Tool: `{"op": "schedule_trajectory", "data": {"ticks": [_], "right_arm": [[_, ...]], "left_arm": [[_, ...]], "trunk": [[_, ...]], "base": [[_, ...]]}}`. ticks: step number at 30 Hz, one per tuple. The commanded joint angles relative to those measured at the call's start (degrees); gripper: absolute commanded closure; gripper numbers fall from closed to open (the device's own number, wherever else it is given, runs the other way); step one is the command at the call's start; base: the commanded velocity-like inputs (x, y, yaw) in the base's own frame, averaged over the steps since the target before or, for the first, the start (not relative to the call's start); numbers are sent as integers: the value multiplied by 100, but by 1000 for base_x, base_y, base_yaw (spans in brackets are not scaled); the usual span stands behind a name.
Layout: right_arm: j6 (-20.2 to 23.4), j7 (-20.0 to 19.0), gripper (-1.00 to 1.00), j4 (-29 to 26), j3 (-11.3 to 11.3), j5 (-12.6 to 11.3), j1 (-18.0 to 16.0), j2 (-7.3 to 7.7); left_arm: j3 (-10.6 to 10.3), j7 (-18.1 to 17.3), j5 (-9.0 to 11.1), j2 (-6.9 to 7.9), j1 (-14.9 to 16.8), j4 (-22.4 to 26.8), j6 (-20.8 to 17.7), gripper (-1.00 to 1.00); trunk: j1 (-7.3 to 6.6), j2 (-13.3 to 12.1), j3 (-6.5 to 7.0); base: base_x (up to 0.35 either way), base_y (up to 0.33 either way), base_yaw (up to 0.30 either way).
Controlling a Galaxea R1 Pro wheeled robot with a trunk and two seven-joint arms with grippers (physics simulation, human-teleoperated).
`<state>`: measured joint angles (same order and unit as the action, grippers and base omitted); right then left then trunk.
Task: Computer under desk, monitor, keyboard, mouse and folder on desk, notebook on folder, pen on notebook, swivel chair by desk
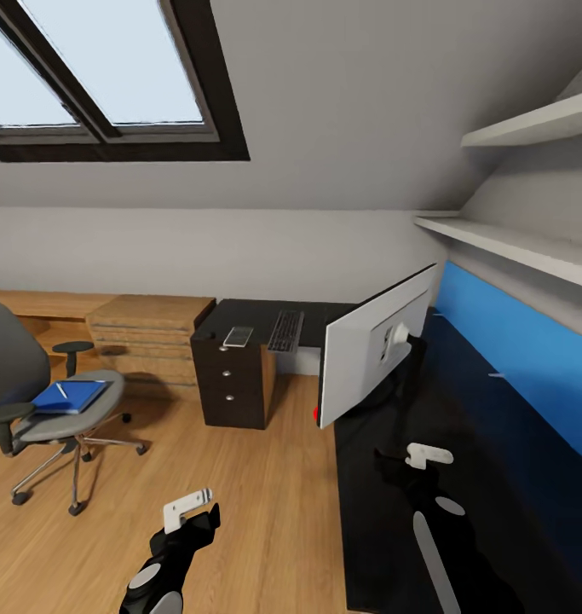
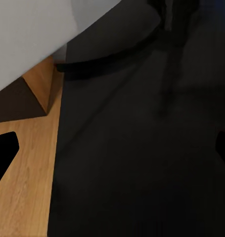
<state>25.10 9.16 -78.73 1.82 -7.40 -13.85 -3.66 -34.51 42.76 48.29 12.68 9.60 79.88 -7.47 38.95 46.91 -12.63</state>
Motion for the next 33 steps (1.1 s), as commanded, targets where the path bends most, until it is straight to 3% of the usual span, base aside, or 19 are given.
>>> {"op": "schedule_trajectory", "data": {"ticks": [1, 10, 30, 33], "right_arm": [[21, 35, -100, -5, 2, -60, -4, -3], [21, 33, -100, 6, 1, -60, -5, -5], [4, 17, -100, 18, 3, -44, -4, 5], [-92, 58, -100, 65, 101, -56, -102, 38]], "left_arm": [[-12, 39, 12, 6, 7, 10, -24, -100], [-12, 39, 10, 7, 7, 13, -26, -100], [7, 39, 13, 15, 7, 13, -24, -100], [-13, 39, -45, -83, 15, 51, 57, -100]], "trunk": [[1, 7, -3], [1, 7, 39], [1, 7, 42], [1, 7, 42]], "base": [[0, -21, -212], [0, -199, -158], [0, -9, -5], [0, 19, 0]]}}
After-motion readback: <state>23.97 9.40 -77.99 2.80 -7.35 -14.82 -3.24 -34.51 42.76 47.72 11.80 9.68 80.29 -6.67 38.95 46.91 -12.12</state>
